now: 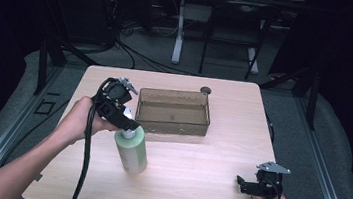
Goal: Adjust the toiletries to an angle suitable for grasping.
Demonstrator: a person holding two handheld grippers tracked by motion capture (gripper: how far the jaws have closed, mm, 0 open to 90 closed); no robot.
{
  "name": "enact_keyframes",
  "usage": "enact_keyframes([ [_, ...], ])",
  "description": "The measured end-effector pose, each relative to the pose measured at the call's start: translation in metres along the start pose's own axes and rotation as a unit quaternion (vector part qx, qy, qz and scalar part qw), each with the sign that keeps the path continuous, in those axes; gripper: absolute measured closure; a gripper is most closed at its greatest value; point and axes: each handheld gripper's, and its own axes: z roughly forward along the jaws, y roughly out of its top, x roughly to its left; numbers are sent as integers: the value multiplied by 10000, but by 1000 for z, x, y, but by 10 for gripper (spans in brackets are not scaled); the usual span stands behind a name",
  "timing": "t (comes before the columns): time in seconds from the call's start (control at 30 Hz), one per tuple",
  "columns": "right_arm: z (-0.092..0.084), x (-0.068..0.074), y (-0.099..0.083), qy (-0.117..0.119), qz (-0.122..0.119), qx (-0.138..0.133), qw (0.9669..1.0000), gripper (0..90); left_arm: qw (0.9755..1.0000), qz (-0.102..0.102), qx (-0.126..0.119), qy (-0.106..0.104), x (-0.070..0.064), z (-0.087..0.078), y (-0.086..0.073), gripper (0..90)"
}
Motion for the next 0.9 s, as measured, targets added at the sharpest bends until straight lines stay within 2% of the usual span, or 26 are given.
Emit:
enact_keyframes([
  [0.13,0,0,0,6,8,-10,10000,0,9999,73,89,58,-1,-1,1,429],
  [0.33,0,0,0,5,-7,-12,10000,0,9993,306,202,104,-2,-2,4,462],
  [0.4,0,0,0,0,-2,-4,10000,0,9989,392,229,119,-2,-3,5,512],
  [0.9,0,0,0,-4,-6,-11,10000,0,9974,569,382,216,-6,-4,8,561],
])
